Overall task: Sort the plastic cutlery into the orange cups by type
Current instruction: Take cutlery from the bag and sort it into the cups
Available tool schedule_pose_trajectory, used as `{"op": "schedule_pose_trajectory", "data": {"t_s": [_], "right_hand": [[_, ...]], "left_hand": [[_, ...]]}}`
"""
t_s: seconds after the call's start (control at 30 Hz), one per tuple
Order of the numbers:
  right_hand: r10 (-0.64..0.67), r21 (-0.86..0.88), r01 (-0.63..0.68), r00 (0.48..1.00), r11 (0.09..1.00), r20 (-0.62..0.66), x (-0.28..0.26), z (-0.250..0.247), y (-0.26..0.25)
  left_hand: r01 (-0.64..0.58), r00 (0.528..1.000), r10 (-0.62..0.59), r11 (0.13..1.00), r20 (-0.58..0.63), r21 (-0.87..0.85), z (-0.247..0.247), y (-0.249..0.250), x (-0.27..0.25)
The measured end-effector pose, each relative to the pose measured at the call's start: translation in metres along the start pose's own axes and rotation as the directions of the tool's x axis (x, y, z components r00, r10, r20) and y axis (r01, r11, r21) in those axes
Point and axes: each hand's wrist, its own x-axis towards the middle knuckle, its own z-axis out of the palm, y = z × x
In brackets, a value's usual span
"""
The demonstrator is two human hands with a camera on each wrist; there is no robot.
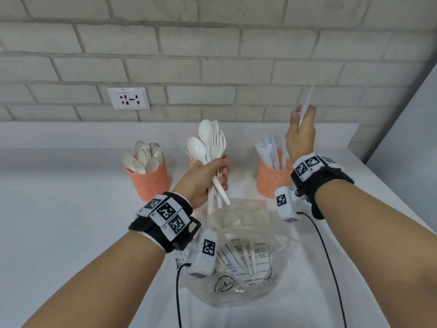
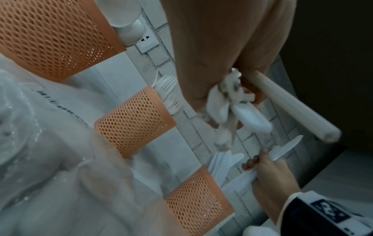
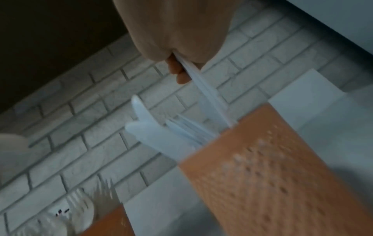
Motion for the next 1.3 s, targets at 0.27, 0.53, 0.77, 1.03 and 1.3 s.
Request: {"op": "schedule_pose_trajectory", "data": {"t_s": [0.27,0.53,0.77,1.03,1.3], "right_hand": [[0.369,-0.301,-0.261,0.841,0.917,0.396,-0.021,0.009,0.031],[-0.112,-0.286,0.135,0.989,0.949,0.096,-0.021,0.000,-0.018],[-0.236,0.023,0.249,0.883,0.968,0.404,-0.046,0.008,-0.073],[0.171,-0.115,-0.127,0.746,0.985,0.643,-0.060,0.006,-0.082],[0.197,-0.089,-0.305,0.345,0.948,0.917,-0.085,-0.004,-0.093]], "left_hand": [[-0.014,0.997,0.010,0.999,0.076,0.048,-0.011,-0.003,-0.003],[0.034,0.989,-0.036,0.999,0.141,0.012,-0.010,0.000,-0.005],[-0.017,0.986,0.000,0.995,0.165,0.103,-0.002,-0.001,-0.009],[-0.055,0.996,0.055,0.998,0.073,0.011,0.003,0.003,-0.010],[-0.199,0.979,0.197,0.979,0.045,0.047,0.004,0.014,-0.008]]}}
